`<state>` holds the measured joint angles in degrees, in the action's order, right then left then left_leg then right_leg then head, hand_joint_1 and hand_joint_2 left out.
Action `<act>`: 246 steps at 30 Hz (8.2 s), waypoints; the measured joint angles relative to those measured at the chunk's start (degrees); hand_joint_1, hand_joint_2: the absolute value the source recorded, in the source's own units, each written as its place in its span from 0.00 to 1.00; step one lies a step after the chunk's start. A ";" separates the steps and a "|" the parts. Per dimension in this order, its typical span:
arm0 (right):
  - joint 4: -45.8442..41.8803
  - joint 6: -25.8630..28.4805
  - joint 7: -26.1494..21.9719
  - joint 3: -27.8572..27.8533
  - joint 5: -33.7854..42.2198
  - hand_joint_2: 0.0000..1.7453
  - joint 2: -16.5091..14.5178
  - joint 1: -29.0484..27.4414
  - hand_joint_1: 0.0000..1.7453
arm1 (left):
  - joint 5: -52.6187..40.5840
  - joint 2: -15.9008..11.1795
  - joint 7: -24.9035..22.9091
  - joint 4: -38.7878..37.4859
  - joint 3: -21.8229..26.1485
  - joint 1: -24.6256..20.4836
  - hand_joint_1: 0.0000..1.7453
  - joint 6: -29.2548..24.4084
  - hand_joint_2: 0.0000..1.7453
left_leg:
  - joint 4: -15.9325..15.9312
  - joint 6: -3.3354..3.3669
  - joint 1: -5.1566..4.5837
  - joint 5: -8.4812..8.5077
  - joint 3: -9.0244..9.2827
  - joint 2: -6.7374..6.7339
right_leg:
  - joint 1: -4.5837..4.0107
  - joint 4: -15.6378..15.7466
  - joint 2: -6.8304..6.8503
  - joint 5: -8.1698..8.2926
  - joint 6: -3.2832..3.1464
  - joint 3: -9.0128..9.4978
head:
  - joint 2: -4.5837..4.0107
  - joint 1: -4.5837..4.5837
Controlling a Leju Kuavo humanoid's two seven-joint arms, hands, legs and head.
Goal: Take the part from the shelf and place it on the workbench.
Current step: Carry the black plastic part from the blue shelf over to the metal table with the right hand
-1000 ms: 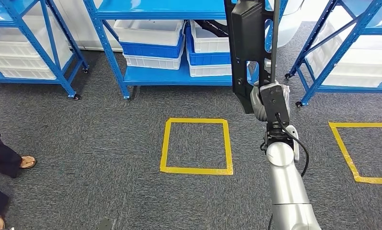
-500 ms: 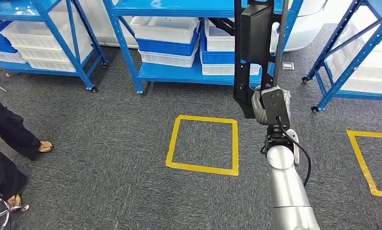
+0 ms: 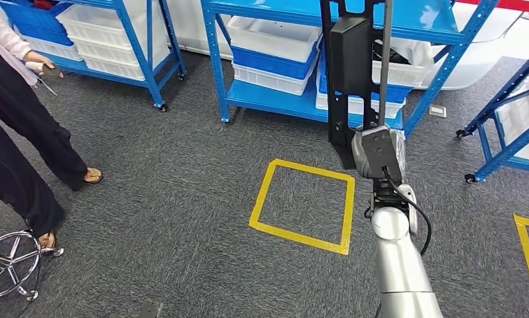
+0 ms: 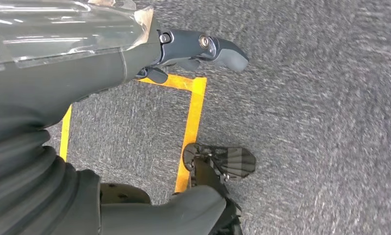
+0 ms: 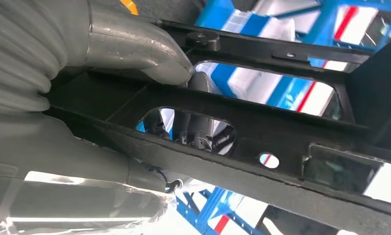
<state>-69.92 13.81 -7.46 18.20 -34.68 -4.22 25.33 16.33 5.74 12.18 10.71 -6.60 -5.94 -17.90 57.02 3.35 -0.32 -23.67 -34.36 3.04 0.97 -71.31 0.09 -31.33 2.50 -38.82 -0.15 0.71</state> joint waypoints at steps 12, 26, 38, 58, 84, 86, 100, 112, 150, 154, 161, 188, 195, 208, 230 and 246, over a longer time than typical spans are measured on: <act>-0.30 -0.96 -1.51 -0.04 0.97 1.00 0.26 0.05 1.00 | 0.79 -0.28 0.14 -0.04 0.04 0.29 0.00 -0.16 1.00 | 13.52 -3.48 0.58 -5.98 -7.77 -2.38 | 0.58 12.73 1.08 4.96 -1.91 5.83 | 0.00 0.70; 0.61 -1.07 -2.21 0.03 1.38 1.00 -0.23 0.80 1.00 | 1.23 -0.32 0.53 -0.04 0.63 0.34 0.00 -0.41 1.00 | 0.43 -0.35 0.10 0.33 -1.19 -3.16 | -0.16 5.58 1.99 0.57 -0.86 3.10 | 0.00 0.14; 1.92 -1.20 -3.68 0.07 3.92 1.00 -0.23 2.39 1.00 | 1.61 -0.48 0.63 -0.07 1.28 0.99 0.00 -0.20 1.00 | 1.30 -1.81 -0.04 0.54 -2.39 4.59 | 0.18 13.26 -2.06 5.43 -1.05 5.64 | 0.00 -0.07; -0.69 -1.34 -4.01 -0.16 5.40 1.00 -0.33 2.96 1.00 | -0.11 -0.45 -0.09 -0.05 1.35 0.58 0.00 -0.10 1.00 | 0.87 -0.94 1.03 0.70 -2.16 -2.19 | 0.19 -0.45 0.41 -2.24 0.09 0.44 | 0.00 0.08; -11.27 -5.84 4.32 2.56 2.86 1.00 -2.89 17.56 1.00 | -1.21 -0.30 -0.47 -0.04 1.30 -0.06 0.00 0.00 1.00 | 1.67 -2.26 0.47 0.46 -3.03 -4.93 | -0.77 13.06 6.26 3.26 -0.13 6.94 | 0.00 0.14; -11.28 -5.89 4.44 2.69 2.83 1.00 -3.04 17.86 1.00 | -1.18 -0.38 -0.50 -0.04 1.34 -0.08 0.00 -0.03 1.00 | 1.29 -1.33 0.64 0.80 -2.75 -3.59 | -0.35 9.33 3.52 1.29 0.04 5.30 | 0.00 0.09; -9.70 -7.12 6.78 4.14 1.33 1.00 -5.43 20.72 1.00 | -0.93 -0.41 -0.84 -0.06 1.39 0.25 0.00 -0.11 1.00 | 2.63 -2.88 0.65 0.46 -4.15 3.51 | 0.69 12.98 -2.31 5.51 -0.64 4.82 | 0.00 -0.03; -2.23 -8.01 11.03 7.06 -3.01 1.00 -10.18 27.16 1.00 | -1.26 -0.30 -0.90 -0.02 1.38 -0.25 0.00 0.08 1.00 | 2.47 -3.61 0.94 0.23 -3.55 -6.84 | -1.04 12.94 6.28 3.75 -1.29 6.18 | 0.00 0.07; 13.03 -7.57 10.45 4.55 -7.10 1.00 -11.29 32.76 1.00 | -0.93 -1.11 -0.77 -0.05 2.97 -0.12 0.00 -0.06 1.00 | 1.59 -1.28 1.09 0.75 -2.89 -2.07 | -0.46 1.98 0.76 -0.91 -0.72 0.49 | 0.00 -0.59; 14.09 -7.58 11.14 4.31 -8.13 1.00 -11.09 33.16 1.00 | -0.93 -1.03 -0.48 -0.06 3.46 -0.07 0.00 0.02 1.00 | 1.66 -1.23 1.09 0.78 -2.85 1.36 | -0.31 -1.39 -0.18 -0.38 0.36 -2.13 | 0.00 -0.63; 15.04 -8.25 12.33 3.83 -10.72 1.00 -9.62 35.43 1.00 | -0.18 -1.11 1.39 -0.05 4.26 0.43 0.00 0.86 1.00 | 1.63 -3.05 1.33 1.24 -3.80 5.12 | 0.18 12.86 -2.63 5.37 -0.50 4.43 | 0.00 -0.56; 20.56 -8.10 11.37 3.31 -11.74 1.00 -6.81 38.03 1.00 | 0.77 -0.91 2.95 0.00 6.42 0.31 0.00 1.66 1.00 | 1.71 -1.67 1.00 1.37 -3.33 3.38 | 0.39 11.39 -3.86 4.41 0.52 4.07 | 0.00 -0.84; 23.25 -6.34 10.68 3.30 -11.86 1.00 -7.53 38.96 1.00 | 1.11 -1.29 3.18 -0.04 7.04 1.14 0.00 1.11 1.00 | 8.44 -3.53 0.99 -2.43 -7.25 -0.61 | 0.49 13.27 -0.47 5.46 -2.27 5.12 | 0.00 -0.32; 25.05 -4.15 10.13 3.34 -14.24 1.00 -7.44 39.20 1.00 | 0.79 -1.47 2.98 -0.04 7.97 0.97 0.00 0.62 1.00 | 1.59 -1.80 0.68 0.42 -2.77 -4.84 | -1.02 12.25 5.23 3.55 -0.94 5.42 | 0.00 -0.55; 26.43 -2.85 9.85 5.35 -19.15 1.00 -7.16 39.51 1.00 | 1.70 -1.27 3.79 -0.07 8.53 1.35 0.00 1.12 1.00 | 16.53 -4.37 1.47 -5.02 -10.73 -2.99 | -0.01 13.53 3.06 5.26 -2.88 5.54 | 0.00 -0.19; 27.86 -2.73 10.06 5.93 -20.37 1.00 -7.15 39.84 1.00 | 1.58 -1.11 3.90 -0.07 9.44 1.26 0.00 0.99 1.00 | 0.82 -1.08 1.23 1.40 -2.80 1.43 | -0.08 -0.31 -0.35 -0.55 0.35 -0.66 | 0.00 -0.60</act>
<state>-42.06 11.08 2.61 24.14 -55.05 -11.37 65.17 17.91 4.63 16.08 10.64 2.84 -4.68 -16.90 57.85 2.27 0.91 -22.27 -37.16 4.47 0.89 -71.63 -0.26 -31.89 2.85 -39.49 -0.15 0.11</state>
